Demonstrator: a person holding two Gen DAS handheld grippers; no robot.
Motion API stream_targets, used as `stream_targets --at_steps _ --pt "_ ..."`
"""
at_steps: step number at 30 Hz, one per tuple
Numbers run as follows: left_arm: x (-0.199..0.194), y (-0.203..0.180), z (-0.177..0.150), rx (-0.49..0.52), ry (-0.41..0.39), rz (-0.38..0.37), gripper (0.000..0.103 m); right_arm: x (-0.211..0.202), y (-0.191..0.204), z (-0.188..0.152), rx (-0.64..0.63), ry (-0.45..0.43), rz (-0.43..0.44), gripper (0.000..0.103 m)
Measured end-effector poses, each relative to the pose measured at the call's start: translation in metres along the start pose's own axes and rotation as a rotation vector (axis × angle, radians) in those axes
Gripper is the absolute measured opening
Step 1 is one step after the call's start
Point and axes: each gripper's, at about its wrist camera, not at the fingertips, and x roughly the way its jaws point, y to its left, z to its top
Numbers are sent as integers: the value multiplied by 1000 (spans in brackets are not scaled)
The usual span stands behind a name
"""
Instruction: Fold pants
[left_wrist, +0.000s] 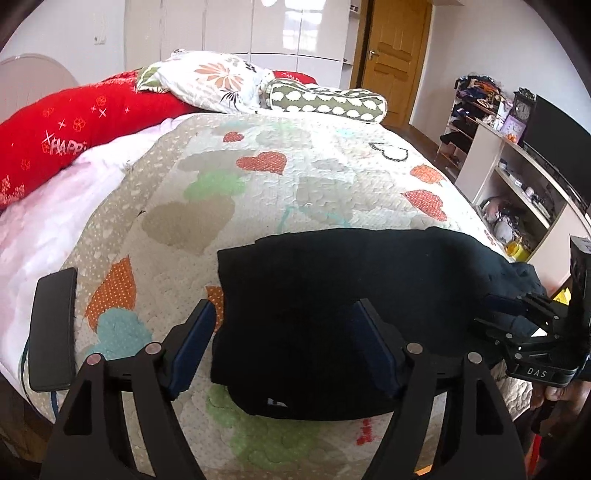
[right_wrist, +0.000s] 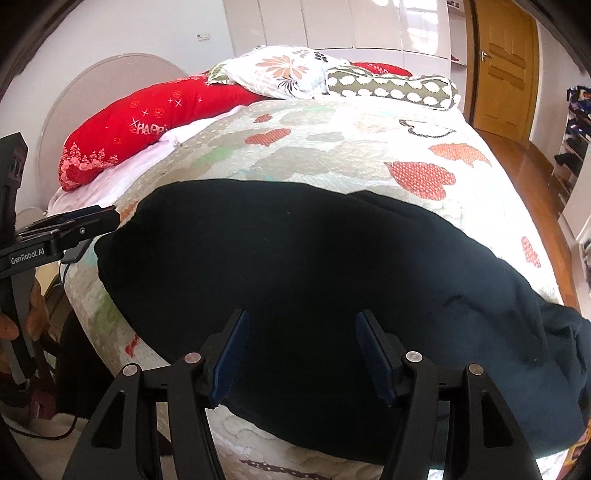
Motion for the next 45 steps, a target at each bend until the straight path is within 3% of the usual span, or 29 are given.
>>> stream_targets --at_steps 8,12,18,21,27,33,39,45 --pt "28 -8 -11 12 44 5 77 11 -10 -11 27 25 1 65" --pt "41 -9 -16 35 47 46 84 14 -13 -12 41 8 19 68" --pt "42 -10 -11 35 70 40 84 -14 -33 -12 109 -39 34 68" --pt "34 -15 0 32 59 -9 84 -38 -53 -19 160 -76 23 69" --pt "25 -47 19 83 27 -105 84 -82 -107 -49 284 -101 -102 71" --pt "36 -104 30 194 75 -213 84 -103 -149 -74 417 -112 -154 71" --pt "50 -167 37 310 112 -298 84 -105 -163 -90 451 -96 -178 72" --pt "66 -225 49 376 194 -445 84 -102 -182 -102 518 -107 -166 73"
